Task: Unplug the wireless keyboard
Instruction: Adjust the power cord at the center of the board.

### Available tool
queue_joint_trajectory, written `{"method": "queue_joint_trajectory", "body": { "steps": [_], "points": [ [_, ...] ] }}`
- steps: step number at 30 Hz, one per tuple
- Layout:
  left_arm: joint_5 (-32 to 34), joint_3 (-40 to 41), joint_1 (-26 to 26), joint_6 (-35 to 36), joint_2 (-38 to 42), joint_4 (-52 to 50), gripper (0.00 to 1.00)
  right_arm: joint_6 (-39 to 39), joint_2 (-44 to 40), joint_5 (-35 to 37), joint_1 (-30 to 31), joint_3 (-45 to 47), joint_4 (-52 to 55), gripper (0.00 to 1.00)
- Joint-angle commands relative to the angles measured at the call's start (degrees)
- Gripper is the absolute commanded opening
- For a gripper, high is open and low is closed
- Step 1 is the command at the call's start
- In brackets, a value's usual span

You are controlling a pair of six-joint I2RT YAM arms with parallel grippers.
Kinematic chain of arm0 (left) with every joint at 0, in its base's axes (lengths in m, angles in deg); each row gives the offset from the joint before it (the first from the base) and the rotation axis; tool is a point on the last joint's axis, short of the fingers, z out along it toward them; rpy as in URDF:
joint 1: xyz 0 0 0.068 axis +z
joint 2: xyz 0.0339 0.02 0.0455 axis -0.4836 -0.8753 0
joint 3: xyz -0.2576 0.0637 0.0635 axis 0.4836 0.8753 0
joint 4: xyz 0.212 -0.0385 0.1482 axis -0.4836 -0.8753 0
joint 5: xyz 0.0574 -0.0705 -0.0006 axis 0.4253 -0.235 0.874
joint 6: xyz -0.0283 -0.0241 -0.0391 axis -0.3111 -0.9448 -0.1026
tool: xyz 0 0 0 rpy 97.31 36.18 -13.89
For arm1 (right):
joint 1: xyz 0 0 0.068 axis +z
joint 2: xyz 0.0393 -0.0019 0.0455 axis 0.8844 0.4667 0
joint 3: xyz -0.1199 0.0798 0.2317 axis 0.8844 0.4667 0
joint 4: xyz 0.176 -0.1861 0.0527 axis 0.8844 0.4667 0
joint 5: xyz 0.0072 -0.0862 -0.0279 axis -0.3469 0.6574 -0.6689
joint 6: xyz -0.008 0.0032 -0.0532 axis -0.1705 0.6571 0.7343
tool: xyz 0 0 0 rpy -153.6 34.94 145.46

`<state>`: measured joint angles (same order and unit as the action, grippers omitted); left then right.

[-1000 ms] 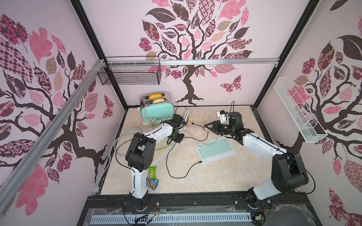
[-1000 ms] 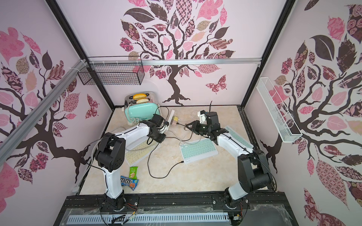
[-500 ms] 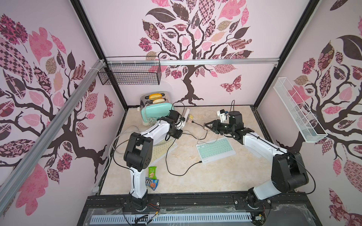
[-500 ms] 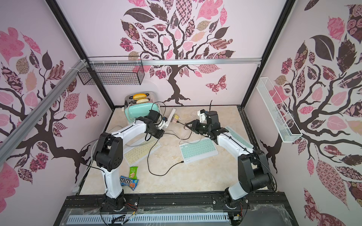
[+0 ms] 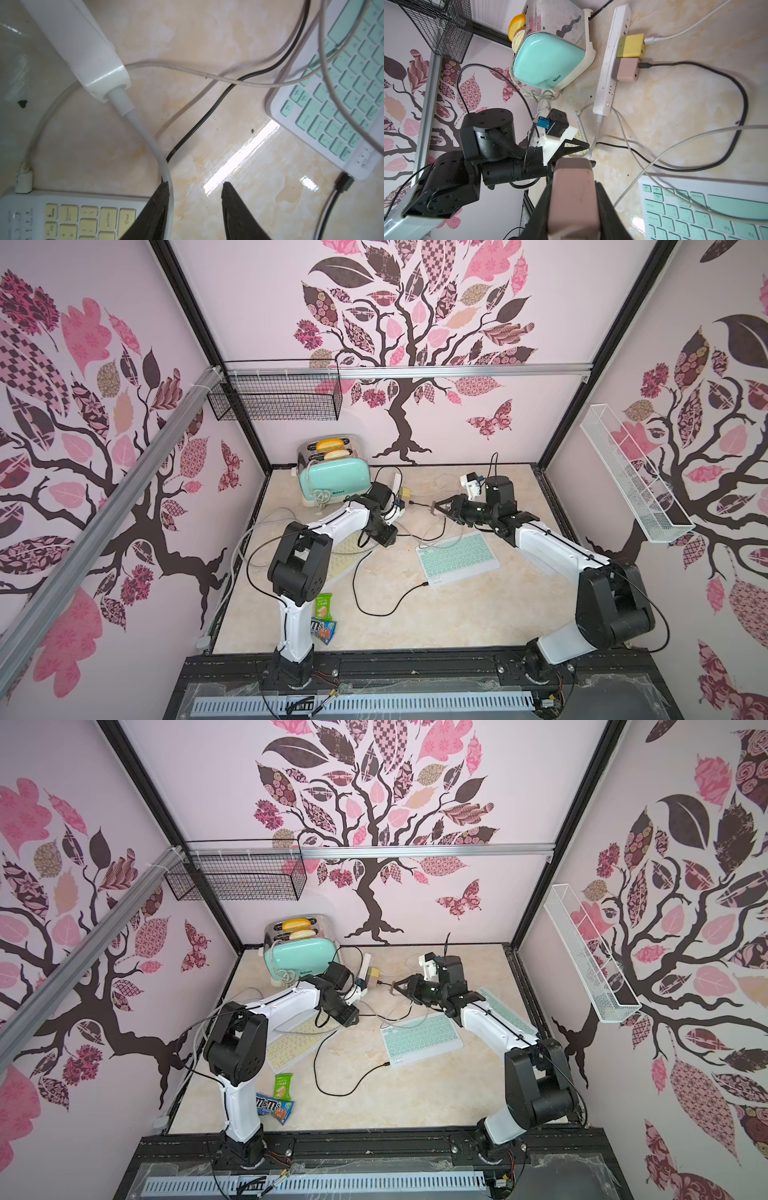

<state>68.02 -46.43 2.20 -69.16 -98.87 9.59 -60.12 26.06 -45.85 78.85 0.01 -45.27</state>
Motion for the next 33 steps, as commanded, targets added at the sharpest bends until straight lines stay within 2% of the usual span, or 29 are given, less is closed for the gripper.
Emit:
{"method": "queue_joint_trajectory", "body": {
  "steps": [1,5,11,19,23,27,33],
  "points": [
    [3.69,2.45,1.34,0.80,3.03,-1.34,0.46,0.46,0.56,-0.42,-0.26,-1.30,-0.27,0.00],
    [7.15,4.08,3.07,2.51,3.53,-2.16,0.44,0.12,0.94,-0.63,-0.23,-0.77,-1.08,0.00],
    [5.85,2.53,3.66,4.61,2.02,-3.85,0.35,-0.19,1.30,-1.00,-0.25,-0.59,-1.76,0.00],
    [5.71,3.21,3.01,7.41,2.45,-5.98,0.41,-0.80,1.79,-1.30,-0.23,-0.30,-2.62,0.00],
    [5.94,3.27,2.95,8.20,2.52,-5.81,0.41,-0.76,2.06,-1.44,-0.23,-0.83,-2.54,0.00],
    [9.61,2.45,2.97,8.62,1.26,-5.69,0.37,-0.52,2.07,-1.36,-0.25,-1.25,-2.18,0.00],
    [10.80,2.40,2.73,9.91,0.91,-6.16,0.37,-0.91,2.45,-1.48,-0.23,-0.92,-2.74,0.00]
  ]
}}
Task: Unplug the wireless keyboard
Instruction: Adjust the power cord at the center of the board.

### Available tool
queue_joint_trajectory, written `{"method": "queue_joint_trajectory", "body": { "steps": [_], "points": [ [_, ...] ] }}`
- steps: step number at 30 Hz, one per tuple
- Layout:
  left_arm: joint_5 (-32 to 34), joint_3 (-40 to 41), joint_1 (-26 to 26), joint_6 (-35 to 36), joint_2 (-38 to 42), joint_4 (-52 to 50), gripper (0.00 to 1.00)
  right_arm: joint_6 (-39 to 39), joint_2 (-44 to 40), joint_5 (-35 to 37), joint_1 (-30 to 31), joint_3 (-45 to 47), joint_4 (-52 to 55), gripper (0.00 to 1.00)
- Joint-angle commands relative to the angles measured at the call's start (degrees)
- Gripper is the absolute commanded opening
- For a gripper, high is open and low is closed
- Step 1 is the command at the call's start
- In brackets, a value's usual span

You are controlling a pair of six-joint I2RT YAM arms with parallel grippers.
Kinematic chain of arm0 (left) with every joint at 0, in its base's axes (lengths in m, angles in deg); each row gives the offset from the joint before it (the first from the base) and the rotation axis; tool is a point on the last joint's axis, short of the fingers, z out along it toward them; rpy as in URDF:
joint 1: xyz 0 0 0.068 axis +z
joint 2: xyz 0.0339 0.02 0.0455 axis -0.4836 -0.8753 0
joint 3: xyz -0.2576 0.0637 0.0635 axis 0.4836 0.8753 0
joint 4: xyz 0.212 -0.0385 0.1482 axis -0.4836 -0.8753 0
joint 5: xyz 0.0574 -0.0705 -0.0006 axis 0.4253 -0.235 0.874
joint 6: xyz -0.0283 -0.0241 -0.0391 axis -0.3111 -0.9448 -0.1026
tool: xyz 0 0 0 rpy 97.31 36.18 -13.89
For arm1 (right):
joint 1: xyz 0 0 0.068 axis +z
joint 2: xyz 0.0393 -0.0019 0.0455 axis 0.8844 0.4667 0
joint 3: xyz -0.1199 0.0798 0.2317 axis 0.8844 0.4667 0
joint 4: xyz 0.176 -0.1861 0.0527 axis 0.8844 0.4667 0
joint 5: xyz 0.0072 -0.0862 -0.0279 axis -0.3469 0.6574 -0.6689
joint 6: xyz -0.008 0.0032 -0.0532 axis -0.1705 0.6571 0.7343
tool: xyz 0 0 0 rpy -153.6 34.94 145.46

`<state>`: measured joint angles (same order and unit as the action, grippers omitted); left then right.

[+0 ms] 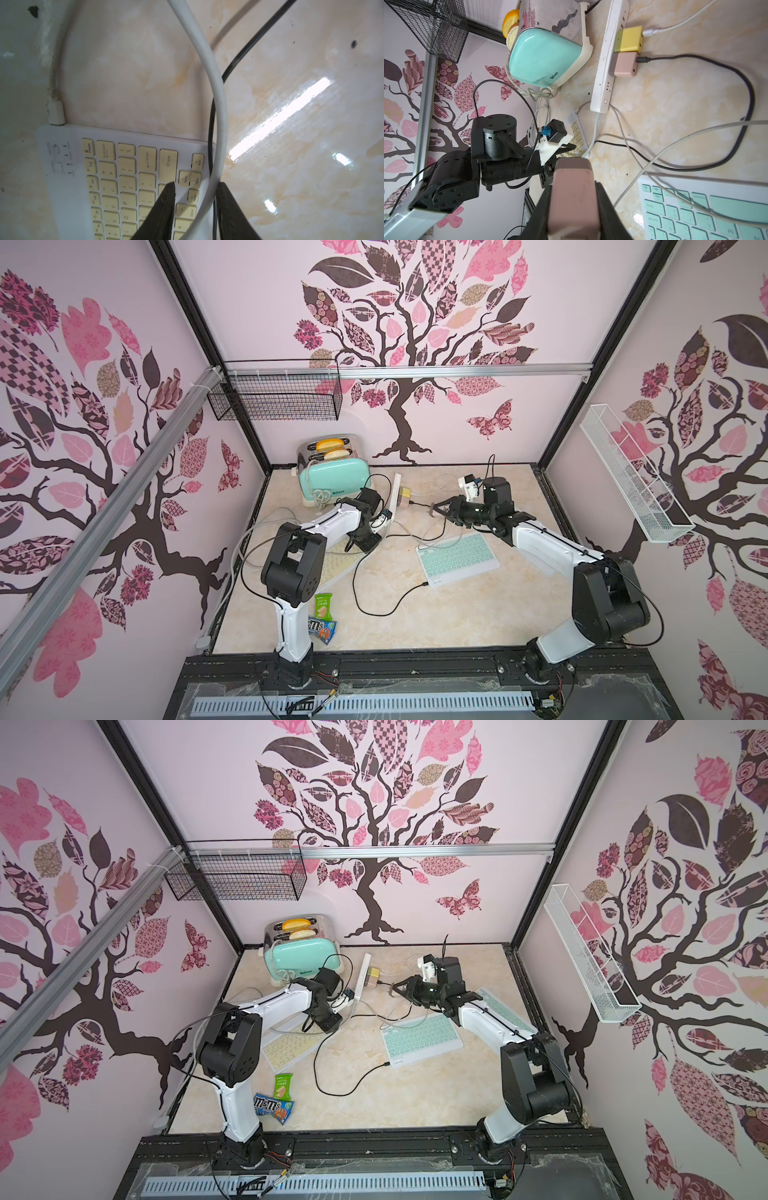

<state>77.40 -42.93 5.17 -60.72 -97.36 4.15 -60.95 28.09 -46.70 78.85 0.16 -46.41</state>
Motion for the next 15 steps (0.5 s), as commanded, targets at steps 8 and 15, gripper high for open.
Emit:
{"method": "queue_joint_trajectory", "body": {
  "steps": [8,15],
  "points": [
    [2.89,2.11,-0.25,3.42,2.57,-0.69,0.43,-0.11,0.73,-0.90,-0.23,-1.03,-1.68,0.00],
    [4.95,3.95,0.73,3.96,4.14,0.09,0.42,-0.19,0.56,-0.95,-0.23,-0.98,-1.66,0.00]
  ]
}}
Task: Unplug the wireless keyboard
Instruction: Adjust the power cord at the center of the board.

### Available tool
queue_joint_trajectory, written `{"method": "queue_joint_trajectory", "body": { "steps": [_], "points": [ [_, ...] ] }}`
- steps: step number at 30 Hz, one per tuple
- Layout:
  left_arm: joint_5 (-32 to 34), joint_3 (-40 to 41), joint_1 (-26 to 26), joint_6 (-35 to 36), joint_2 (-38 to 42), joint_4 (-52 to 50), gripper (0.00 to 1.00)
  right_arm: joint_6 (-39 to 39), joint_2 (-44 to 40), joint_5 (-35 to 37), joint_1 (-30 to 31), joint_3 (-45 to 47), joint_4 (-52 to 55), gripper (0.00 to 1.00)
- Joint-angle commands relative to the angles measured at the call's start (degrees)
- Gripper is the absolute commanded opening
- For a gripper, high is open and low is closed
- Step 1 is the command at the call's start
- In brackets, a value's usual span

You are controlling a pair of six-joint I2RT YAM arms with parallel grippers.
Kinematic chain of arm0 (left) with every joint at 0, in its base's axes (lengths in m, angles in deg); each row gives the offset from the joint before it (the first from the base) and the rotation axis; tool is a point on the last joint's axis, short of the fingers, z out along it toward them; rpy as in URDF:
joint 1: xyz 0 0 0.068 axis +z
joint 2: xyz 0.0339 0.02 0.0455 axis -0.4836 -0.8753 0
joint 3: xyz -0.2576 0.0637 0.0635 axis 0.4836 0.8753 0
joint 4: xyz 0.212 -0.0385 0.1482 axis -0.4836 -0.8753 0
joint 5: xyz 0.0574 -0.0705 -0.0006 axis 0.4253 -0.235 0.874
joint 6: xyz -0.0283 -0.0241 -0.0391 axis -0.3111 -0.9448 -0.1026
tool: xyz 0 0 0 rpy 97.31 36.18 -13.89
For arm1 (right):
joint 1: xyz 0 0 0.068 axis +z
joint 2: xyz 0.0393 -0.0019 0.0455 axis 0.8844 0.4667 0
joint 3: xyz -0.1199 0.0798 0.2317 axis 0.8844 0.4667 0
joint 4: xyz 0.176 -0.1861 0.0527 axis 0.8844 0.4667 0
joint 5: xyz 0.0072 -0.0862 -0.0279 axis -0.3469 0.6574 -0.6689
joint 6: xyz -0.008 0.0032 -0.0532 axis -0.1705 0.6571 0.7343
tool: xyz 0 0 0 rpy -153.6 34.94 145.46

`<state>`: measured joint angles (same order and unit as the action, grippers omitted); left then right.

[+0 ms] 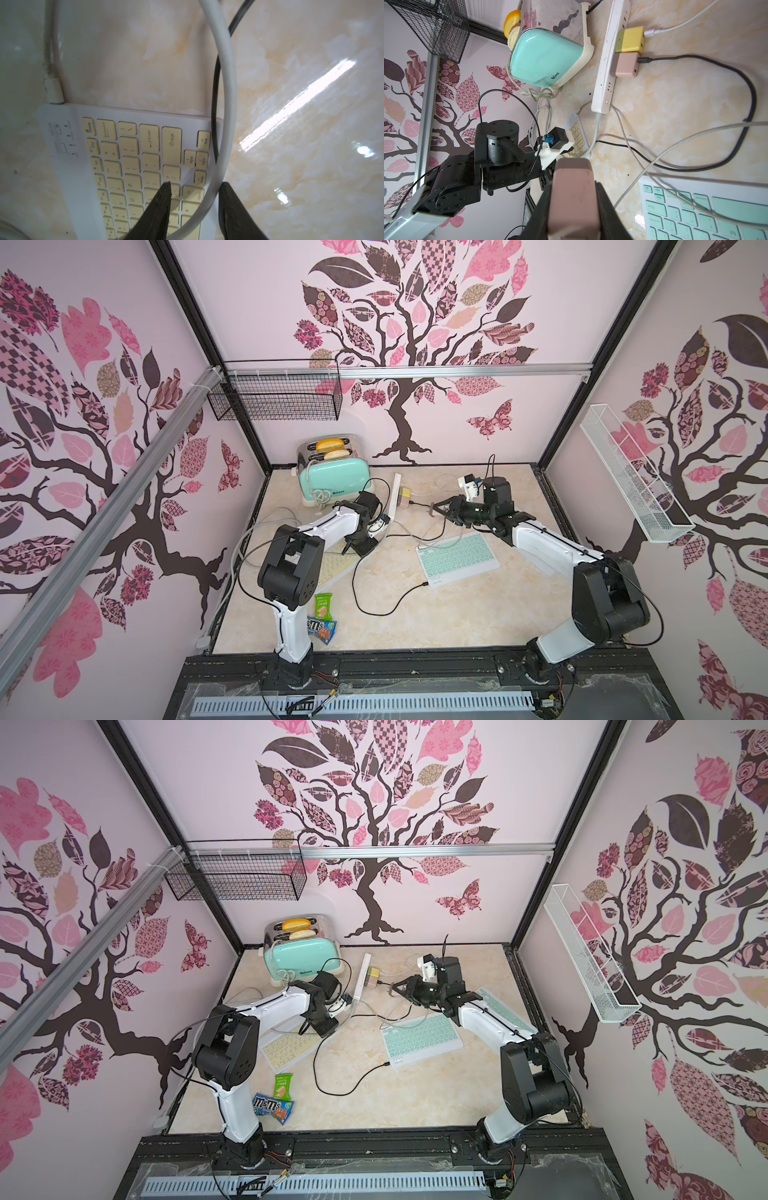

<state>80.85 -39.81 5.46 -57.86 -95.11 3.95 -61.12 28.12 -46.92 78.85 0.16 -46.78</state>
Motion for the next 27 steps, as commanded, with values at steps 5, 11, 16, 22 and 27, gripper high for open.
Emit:
{"method": "queue_joint_trajectory", "body": {
  "steps": [5,11,16,22,27],
  "points": [
    [3.28,1.47,0.71,1.68,1.68,0.41,0.40,-0.10,0.36,-0.81,-0.24,-0.81,-1.29,0.00],
    [4.94,1.84,0.80,1.98,0.80,1.43,0.38,-0.19,0.28,-0.88,-0.23,-0.47,-1.43,0.00],
    [2.56,1.61,0.84,2.84,0.11,2.15,0.37,-0.24,0.09,-0.79,-0.25,-0.46,-1.55,0.00],
    [2.61,1.18,0.80,3.56,-1.79,2.78,0.38,-0.19,-0.09,-0.76,-0.23,-0.31,-1.46,0.00],
    [2.45,0.36,0.79,3.81,-2.43,3.71,0.31,-0.72,0.26,-0.91,-0.23,-0.48,-2.02,0.00]
  ]
}}
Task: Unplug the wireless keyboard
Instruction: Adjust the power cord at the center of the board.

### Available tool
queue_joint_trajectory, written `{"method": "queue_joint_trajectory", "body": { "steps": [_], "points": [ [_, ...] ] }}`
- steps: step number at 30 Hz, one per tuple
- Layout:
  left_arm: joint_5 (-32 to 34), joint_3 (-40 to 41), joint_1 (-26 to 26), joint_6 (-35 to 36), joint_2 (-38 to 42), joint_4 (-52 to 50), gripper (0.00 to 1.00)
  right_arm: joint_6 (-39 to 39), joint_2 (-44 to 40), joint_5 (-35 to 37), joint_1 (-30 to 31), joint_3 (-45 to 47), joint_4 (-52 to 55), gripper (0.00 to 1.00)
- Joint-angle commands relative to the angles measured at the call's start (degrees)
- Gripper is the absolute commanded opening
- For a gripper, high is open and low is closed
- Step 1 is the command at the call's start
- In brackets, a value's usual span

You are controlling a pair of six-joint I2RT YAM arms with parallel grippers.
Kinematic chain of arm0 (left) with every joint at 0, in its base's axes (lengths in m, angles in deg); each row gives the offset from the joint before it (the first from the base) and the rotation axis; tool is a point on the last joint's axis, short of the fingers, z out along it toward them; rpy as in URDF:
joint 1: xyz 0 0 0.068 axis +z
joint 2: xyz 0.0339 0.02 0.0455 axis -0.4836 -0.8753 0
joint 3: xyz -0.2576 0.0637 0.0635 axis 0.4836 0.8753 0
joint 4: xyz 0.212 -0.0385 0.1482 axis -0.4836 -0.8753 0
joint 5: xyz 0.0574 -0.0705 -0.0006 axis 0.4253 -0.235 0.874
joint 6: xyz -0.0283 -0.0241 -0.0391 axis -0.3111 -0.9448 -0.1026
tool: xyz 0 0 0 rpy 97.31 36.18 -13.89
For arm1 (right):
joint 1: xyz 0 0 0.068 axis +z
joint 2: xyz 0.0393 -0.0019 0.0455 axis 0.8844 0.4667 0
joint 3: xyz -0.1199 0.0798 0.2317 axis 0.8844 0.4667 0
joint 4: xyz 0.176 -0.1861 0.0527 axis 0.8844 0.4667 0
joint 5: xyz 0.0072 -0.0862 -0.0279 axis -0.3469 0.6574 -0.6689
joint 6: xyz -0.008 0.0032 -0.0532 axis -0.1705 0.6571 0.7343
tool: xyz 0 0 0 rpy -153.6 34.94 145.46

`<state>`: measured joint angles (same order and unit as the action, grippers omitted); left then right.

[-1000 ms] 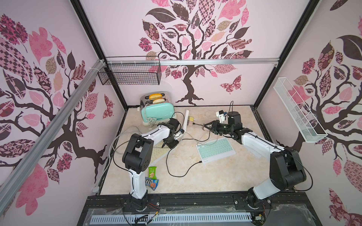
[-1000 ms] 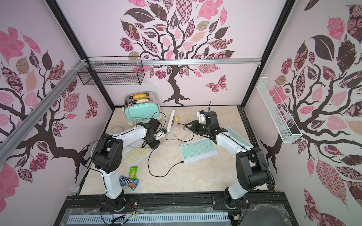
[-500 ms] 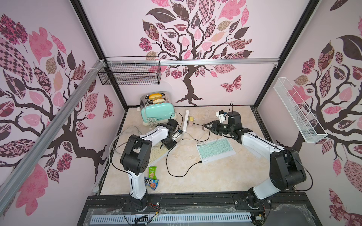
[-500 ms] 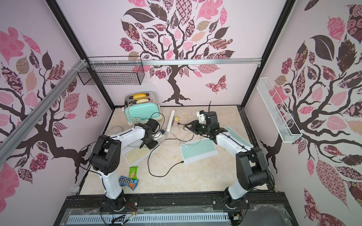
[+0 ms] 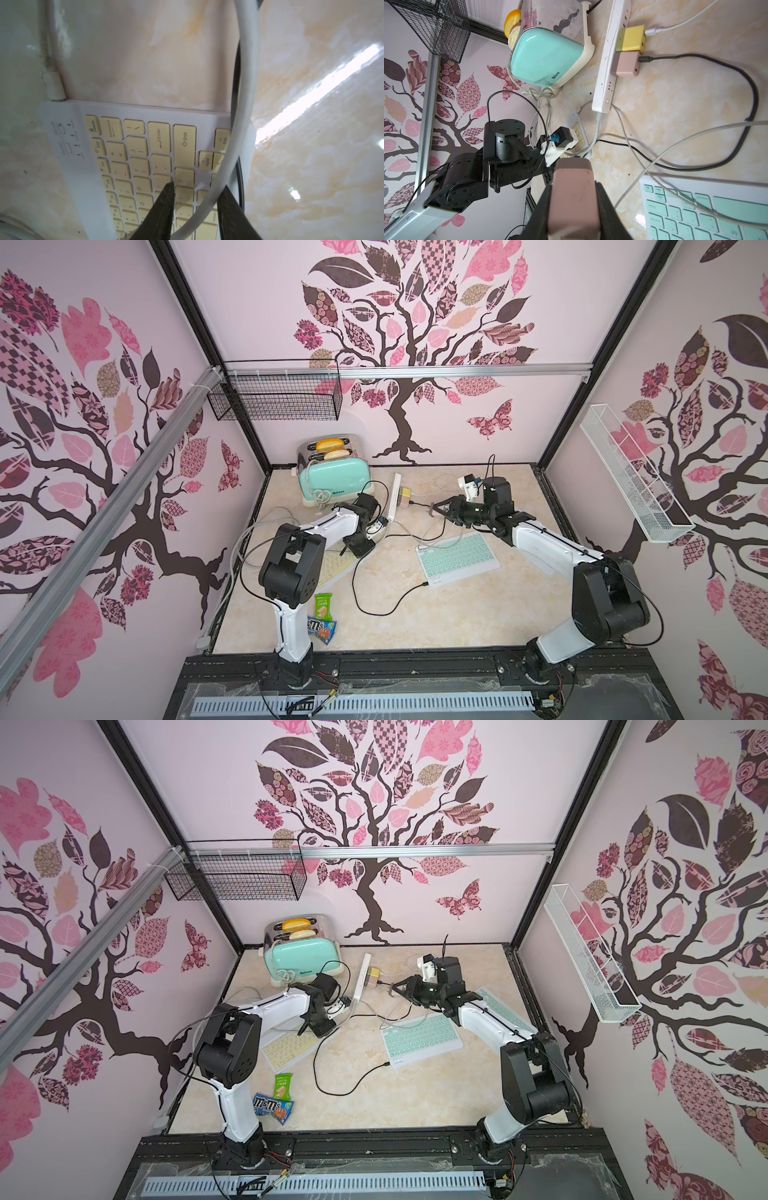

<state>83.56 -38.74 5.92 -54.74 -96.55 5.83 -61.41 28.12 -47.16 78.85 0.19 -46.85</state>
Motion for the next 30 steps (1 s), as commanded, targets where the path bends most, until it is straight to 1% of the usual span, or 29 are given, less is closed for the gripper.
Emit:
{"method": "queue_joint_trajectory", "body": {
  "steps": [1,7,10,16,19,23,30],
  "points": [
    [-0.36,-0.83,0.35,0.81,-1.06,2.02,0.27,-0.57,0.26,-0.64,-0.23,-0.48,-2.01,0.00],
    [-0.37,-1.47,0.56,0.44,-1.06,4.32,0.06,-0.88,0.53,-0.72,-0.12,-1.60,-1.97,0.00],
    [-0.47,-2.26,1.18,-0.29,-0.69,6.49,0.00,-0.96,0.54,-0.59,-0.06,-2.50,-1.67,0.00],
    [-1.36,-5.84,3.08,-1.24,-0.43,8.89,0.00,-0.57,0.28,-0.24,-0.08,-3.82,-0.35,0.00],
    [-0.31,-8.34,4.08,-1.24,-1.17,9.51,0.00,-0.58,0.11,-0.21,0.03,-4.20,0.08,0.00],
    [2.41,-11.41,5.48,-1.03,-2.94,11.13,0.00,-0.44,-0.17,-0.23,0.36,-4.60,0.71,0.00],
    [4.59,-16.54,6.98,0.10,-8.78,12.05,0.00,-2.63,-1.92,-2.27,1.77,-7.16,1.60,0.00]
  ]
}}
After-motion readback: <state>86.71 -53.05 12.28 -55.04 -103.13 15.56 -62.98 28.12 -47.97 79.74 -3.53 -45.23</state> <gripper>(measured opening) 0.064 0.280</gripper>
